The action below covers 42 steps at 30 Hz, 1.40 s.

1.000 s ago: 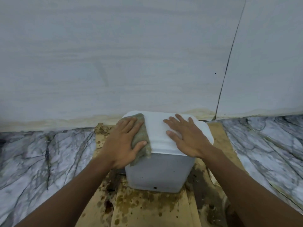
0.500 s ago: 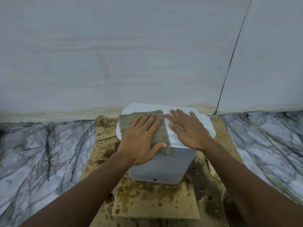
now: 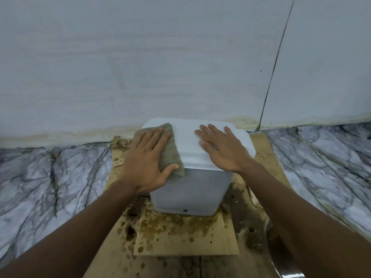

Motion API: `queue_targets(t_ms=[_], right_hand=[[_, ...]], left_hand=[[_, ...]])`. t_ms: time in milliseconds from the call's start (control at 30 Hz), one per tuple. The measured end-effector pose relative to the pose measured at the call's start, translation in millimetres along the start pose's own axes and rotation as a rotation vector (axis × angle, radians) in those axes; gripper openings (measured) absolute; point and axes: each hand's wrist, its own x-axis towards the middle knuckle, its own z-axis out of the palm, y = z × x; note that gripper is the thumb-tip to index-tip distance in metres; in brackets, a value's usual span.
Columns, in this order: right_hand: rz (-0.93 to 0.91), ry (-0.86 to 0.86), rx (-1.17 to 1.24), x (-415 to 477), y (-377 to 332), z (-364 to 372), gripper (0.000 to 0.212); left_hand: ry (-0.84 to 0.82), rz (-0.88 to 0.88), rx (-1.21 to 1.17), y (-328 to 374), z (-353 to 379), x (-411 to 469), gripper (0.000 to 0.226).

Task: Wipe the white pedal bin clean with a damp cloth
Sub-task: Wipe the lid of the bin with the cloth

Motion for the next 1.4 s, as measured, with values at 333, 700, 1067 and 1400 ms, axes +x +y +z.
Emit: queue_targets(t_ms=[333,700,1067,1400], right_hand=[[-0.012,0.036,-0.058,-1.2,5.1,5.8,0.052],[0.002,0.016,-0.067,-0.6,2.4,6.4,0.051],[-0.014,0.029,-0.044,-1.0,4.7,7.5,0.051],[0.019,0.018,-0.040,-0.3,0.8,6.0,0.050]], left_hand=[[-0.036,0.197,0.007,23.1,2.6,16.7,0.075],[-0.053,-0.031,-0.161,-6.9,-4.0,5.3,0.077],[-0.136,-0.007,-0.429,-46.0,-12.0,7.7,0.074],[-0.074,-0.004,-0.123,11.5,-6.7,20.4,0.078]])
